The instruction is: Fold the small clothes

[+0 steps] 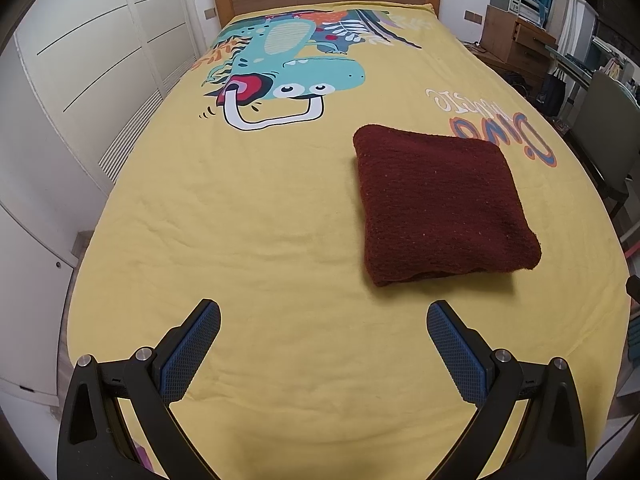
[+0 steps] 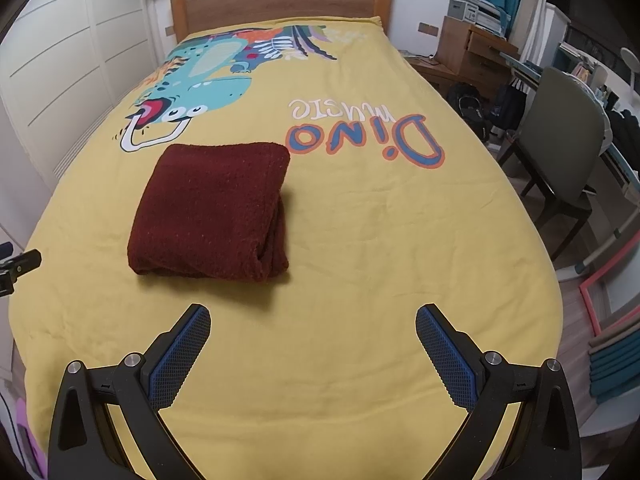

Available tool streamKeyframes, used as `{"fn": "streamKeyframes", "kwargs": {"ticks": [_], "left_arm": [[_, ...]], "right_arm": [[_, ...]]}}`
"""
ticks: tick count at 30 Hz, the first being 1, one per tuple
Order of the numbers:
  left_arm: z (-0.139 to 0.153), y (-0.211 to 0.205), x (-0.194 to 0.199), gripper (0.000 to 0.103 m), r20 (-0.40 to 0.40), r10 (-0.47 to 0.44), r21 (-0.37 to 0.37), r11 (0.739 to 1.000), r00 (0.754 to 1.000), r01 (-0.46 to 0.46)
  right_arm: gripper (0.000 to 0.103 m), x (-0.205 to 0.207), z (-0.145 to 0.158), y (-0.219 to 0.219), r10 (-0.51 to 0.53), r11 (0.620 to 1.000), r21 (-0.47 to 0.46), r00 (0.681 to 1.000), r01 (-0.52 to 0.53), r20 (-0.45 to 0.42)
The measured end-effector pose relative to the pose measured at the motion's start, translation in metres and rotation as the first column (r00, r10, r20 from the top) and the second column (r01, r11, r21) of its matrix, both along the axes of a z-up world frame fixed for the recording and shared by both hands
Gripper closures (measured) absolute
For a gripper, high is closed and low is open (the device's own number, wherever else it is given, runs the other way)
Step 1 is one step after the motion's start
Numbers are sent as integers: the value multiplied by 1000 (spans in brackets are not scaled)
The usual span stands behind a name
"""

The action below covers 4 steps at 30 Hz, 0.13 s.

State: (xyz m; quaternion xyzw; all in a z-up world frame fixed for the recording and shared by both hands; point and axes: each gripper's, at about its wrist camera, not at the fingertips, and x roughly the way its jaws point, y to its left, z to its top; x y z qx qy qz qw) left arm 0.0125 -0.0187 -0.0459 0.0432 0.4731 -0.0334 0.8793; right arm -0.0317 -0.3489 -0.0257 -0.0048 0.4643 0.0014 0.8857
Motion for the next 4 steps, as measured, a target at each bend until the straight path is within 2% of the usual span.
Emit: {"fn": "streamKeyframes", "kwargs": {"ticks": [4], "left_arm": [[0, -2, 0, 1, -4, -4, 2, 1000, 1000, 4]], "right_arm": [[1, 0, 0, -1, -1, 1000, 1, 1000, 1, -1]]}}
